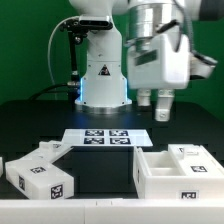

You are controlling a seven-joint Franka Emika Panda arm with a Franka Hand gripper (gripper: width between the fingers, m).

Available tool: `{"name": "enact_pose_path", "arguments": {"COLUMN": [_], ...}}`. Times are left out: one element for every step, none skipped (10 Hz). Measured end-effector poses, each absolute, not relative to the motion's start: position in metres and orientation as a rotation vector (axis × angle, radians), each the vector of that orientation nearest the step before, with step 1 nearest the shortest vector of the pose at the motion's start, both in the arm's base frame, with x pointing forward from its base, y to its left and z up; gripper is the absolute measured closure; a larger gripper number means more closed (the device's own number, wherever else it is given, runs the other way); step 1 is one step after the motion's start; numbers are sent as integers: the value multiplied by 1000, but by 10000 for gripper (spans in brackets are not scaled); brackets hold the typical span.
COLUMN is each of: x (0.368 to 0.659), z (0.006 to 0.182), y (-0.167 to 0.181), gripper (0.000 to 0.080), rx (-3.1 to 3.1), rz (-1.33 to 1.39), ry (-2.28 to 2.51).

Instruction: Assemble cabinet

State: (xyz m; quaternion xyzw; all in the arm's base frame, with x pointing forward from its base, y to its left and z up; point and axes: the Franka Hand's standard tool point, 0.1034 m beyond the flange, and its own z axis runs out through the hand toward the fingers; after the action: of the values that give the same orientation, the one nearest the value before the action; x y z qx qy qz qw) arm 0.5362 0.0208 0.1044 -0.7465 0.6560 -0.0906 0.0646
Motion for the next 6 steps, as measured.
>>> {"name": "enact_pose_path", "arguments": {"x": [530,531,531,530,529,526], "z": [103,103,102,101,100,97], "y": [7,7,9,9,6,-12], "gripper": [3,3,3,3,3,3], "rx": [-2293,-2273,-2281,-2281,-2273,-2183], "rz": [-270,-268,-267,-267,-266,-270], "ry": [1945,1967,1960,1962,1974,2059]}}
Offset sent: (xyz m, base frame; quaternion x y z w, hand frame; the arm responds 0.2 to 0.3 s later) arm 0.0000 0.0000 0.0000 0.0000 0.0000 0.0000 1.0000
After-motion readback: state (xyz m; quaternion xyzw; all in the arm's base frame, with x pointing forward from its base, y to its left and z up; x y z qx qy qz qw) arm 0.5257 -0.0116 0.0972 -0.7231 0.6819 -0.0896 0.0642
